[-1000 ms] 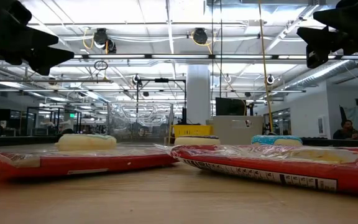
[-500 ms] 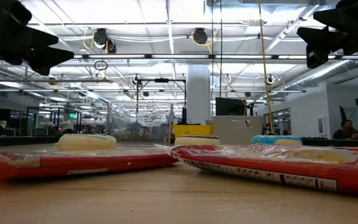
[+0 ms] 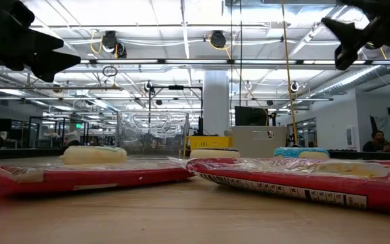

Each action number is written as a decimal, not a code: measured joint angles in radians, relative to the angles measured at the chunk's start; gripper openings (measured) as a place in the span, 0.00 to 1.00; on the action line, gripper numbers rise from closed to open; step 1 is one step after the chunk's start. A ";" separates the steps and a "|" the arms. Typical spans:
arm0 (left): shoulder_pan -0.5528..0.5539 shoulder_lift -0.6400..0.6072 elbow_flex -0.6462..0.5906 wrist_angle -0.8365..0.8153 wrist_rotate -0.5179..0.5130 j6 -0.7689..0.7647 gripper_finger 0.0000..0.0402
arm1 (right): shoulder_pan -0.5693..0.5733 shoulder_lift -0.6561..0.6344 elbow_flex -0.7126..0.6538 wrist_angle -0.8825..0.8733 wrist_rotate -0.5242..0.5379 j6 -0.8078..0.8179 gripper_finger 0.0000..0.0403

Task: Pick & Place Food Item
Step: Put the blue donut into the yellow bin

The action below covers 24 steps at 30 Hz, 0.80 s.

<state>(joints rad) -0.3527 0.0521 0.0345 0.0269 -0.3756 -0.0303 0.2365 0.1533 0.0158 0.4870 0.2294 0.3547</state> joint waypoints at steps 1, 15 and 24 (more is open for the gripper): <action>0.000 0.000 0.000 0.000 0.000 0.000 0.71 | 0.000 0.011 0.000 0.009 0.009 0.015 0.43; 0.000 0.000 0.000 0.001 0.002 0.000 0.71 | 0.124 0.714 0.305 0.260 0.166 -0.034 0.71; 0.000 0.000 0.000 -0.001 0.005 0.000 0.71 | 0.085 1.057 0.778 -0.703 0.322 -0.002 0.75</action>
<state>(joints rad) -0.3531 0.0521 0.0341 0.0259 -0.3710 -0.0303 0.3212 1.2103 0.7936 -0.2155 0.5509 0.3527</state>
